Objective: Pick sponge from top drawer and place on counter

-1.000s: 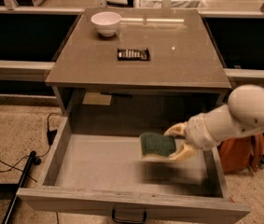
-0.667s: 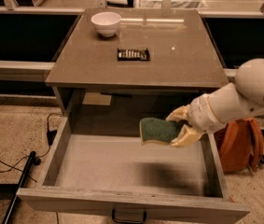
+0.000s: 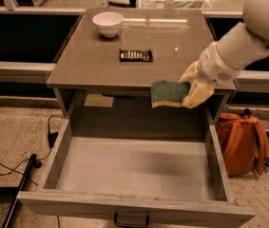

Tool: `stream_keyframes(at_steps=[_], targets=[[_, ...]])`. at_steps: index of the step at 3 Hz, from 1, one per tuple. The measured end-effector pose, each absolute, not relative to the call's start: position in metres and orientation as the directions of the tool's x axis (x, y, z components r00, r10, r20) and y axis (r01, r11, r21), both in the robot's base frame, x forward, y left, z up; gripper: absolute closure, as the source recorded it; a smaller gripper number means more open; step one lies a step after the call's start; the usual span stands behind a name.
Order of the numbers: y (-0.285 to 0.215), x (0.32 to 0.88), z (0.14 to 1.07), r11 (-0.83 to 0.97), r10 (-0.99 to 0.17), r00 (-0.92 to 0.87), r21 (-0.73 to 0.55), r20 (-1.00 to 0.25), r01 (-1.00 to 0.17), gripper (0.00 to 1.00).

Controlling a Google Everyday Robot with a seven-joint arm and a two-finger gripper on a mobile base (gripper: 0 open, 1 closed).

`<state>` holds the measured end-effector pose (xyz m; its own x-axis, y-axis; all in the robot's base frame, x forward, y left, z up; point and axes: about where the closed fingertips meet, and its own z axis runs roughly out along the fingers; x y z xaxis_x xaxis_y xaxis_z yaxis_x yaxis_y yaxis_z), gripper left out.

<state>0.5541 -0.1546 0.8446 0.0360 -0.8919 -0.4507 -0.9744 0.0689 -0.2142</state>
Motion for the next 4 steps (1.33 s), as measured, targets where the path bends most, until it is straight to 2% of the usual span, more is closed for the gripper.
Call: stream_keyframes(at_steps=[1,2,4], targets=[[-0.179,0.602,0.868,0.214,-0.895,-0.101,-0.217,-0.435,-0.953,1.0],[-0.203,0.644,0.873,0.357,-0.85,-0.23,-0.196,-0.474,-0.913,0.83],[-0.226,0.673,0.848,0.508,-0.739,-0.402,-0.055,-0.541,-0.86,0.36]])
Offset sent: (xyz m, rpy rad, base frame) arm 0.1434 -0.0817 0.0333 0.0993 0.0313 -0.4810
